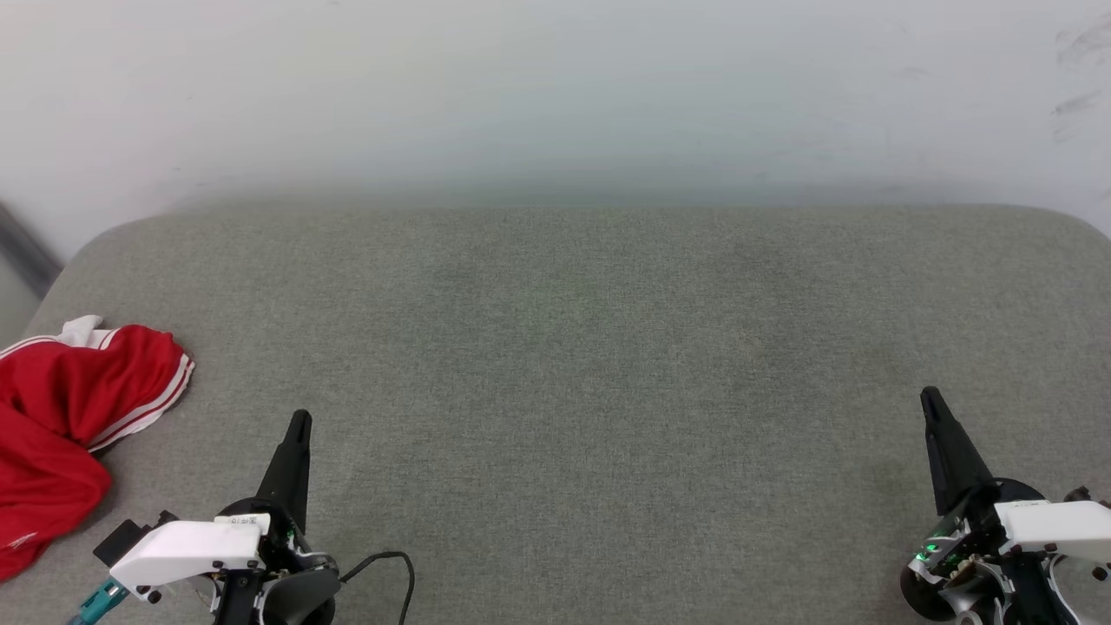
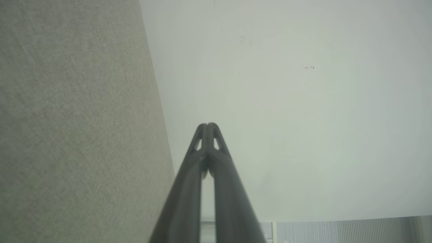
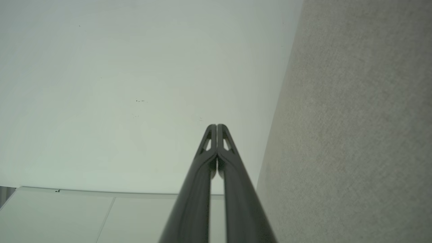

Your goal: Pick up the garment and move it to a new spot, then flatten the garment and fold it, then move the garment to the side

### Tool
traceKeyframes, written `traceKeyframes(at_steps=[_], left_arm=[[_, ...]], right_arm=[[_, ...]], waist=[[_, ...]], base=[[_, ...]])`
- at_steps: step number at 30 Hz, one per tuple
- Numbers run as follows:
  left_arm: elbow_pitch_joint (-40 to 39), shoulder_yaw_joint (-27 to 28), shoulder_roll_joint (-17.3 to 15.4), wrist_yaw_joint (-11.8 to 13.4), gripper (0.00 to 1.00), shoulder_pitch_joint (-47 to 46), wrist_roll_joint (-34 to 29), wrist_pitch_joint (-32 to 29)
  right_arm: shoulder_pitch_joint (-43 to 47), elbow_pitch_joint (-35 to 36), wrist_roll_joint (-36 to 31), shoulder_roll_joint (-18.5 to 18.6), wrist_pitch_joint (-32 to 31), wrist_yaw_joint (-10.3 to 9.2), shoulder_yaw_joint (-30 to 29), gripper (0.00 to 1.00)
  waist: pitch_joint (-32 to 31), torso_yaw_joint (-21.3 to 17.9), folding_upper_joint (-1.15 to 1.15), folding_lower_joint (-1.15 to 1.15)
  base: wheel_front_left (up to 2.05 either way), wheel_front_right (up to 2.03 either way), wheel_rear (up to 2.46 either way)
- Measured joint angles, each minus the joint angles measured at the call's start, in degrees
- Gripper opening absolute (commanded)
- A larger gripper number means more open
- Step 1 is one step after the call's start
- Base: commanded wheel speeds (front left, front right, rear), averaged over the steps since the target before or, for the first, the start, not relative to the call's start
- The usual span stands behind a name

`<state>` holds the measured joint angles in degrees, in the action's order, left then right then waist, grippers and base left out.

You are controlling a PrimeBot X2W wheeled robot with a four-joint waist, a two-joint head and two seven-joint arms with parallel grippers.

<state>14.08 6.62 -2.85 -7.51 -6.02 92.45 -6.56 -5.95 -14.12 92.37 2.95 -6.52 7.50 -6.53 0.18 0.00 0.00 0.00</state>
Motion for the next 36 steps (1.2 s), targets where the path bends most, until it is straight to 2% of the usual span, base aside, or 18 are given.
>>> traceKeyframes(at_steps=[30,31,36], left_arm=[[0.0,0.0,0.0,0.0,0.0,0.0,0.0,0.0],[0.23,-0.03,0.0,0.01,1.0,0.09,0.01,0.01],[1.35,-1.01,0.12,0.03,1.0,1.31,0.01,0.66]], right_arm=[[0.0,0.0,0.0,0.0,0.0,0.0,0.0,0.0],[0.12,-0.19,0.0,0.01,0.01,0.01,0.01,1.0],[1.71,-1.09,-0.18,-0.02,0.51,-0.01,0.07,1.0]], waist=[[0.0,0.0,0.0,0.0],[0.0,0.0,0.0,0.0],[0.03,-0.01,0.0,0.0]], base=[[0.0,0.0,0.0],[0.0,0.0,0.0],[0.0,0.0,0.0]])
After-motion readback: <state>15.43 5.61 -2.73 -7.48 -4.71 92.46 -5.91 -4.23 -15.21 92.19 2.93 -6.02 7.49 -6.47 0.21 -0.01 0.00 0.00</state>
